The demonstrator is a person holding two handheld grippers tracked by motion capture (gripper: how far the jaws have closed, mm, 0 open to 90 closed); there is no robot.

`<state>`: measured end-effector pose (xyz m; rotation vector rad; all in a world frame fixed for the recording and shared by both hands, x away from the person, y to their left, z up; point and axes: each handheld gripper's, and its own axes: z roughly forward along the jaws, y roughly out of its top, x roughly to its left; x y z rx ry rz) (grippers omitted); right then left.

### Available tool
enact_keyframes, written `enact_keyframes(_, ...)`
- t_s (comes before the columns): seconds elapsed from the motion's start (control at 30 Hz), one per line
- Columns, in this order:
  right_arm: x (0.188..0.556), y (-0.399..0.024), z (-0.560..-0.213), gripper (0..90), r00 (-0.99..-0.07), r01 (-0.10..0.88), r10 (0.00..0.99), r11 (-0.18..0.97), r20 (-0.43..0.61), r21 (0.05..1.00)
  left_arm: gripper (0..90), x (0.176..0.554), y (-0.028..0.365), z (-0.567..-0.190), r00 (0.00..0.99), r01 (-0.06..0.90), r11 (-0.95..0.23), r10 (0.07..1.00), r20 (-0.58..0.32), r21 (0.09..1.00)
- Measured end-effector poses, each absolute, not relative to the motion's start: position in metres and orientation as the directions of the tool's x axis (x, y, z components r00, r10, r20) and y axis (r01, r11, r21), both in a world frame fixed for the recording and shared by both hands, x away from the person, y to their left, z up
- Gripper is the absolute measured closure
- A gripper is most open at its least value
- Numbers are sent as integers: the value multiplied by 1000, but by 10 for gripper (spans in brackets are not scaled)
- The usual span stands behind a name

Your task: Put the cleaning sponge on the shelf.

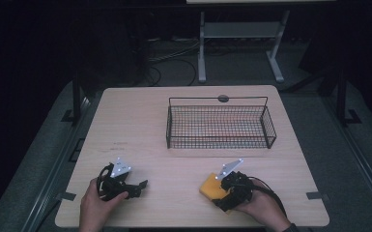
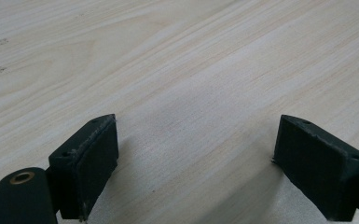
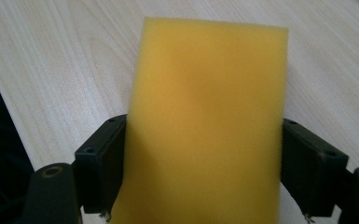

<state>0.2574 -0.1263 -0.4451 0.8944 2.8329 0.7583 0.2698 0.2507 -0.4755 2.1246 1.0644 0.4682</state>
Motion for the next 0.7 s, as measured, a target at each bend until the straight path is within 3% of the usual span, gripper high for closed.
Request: enact_keyframes(0.7, 264, -135, -434, 284, -819, 534, 567, 696, 88, 481, 128, 270, 251, -475, 597, 549, -415, 803, 8, 726)
